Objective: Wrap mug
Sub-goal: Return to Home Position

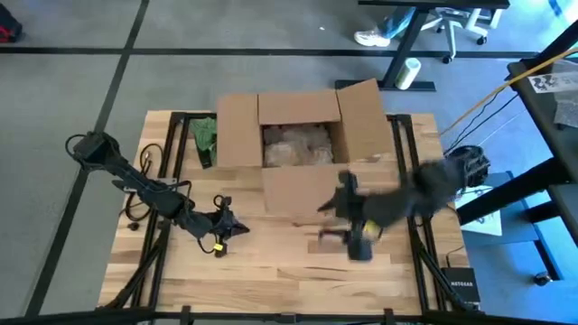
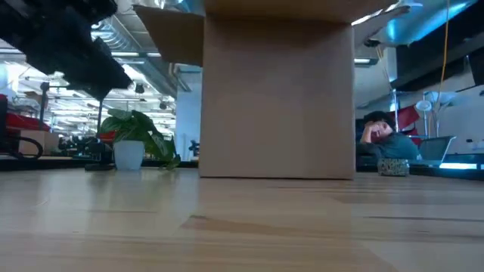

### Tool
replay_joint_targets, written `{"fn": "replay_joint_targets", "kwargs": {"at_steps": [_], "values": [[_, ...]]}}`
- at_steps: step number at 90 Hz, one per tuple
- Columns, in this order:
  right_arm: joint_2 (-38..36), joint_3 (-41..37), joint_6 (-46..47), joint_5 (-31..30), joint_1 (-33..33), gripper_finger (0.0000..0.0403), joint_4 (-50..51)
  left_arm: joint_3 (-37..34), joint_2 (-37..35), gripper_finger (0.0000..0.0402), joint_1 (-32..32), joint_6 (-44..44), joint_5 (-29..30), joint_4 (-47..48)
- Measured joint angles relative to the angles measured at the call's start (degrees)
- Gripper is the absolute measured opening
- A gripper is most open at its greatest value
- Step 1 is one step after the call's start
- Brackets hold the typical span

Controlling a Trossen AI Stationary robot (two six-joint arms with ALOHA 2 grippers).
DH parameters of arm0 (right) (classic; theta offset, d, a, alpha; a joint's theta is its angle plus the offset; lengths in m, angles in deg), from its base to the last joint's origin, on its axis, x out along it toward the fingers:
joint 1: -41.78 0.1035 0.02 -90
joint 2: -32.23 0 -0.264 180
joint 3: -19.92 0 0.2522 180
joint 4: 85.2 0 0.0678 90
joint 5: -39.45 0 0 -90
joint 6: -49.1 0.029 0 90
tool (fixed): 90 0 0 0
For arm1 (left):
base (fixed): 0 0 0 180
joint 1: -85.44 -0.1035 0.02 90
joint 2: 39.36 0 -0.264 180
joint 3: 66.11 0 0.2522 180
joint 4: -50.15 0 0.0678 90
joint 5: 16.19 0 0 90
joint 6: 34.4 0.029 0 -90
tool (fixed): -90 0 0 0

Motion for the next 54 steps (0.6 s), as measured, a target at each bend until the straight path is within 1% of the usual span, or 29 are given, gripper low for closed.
{"fn": "replay_joint_targets", "kwargs": {"at_steps": [7,13,21,28,41,47,54], "values": [[0.00,-7.57,3.14,-1.78,1.48,0.0214,-4.56,0.01,0.00,0.0000,1.18,0.29,-0.59,-0.43],[0.05,-14.17,4.32,-2.26,2.58,0.0214,-11.21,0.00,0.00,0.0000,2.23,1.16,-0.72,-0.96],[0.09,-22.63,3.83,-1.45,3.84,0.0214,-25.14,0.01,0.00,0.0000,3.44,2.20,-0.75,-1.25],[0.09,-29.07,0.97,-0.29,4.26,0.0214,-38.22,0.01,0.00,0.0000,3.78,3.48,-0.70,-2.96],[0.09,-38.99,-4.63,-0.53,4.39,0.0214,-60.15,0.01,0.00,0.0000,4.11,6.24,-0.56,-7.61],[0.09,-42.90,-5.83,-0.51,4.09,0.0214,-66.21,0.01,0.00,0.0000,4.67,6.87,-0.68,-8.94],[0.07,-47.26,-4.93,-0.77,4.06,0.0214,-70.55,0.01,0.00,0.0000,5.25,7.03,-0.76,-8.69]]}}
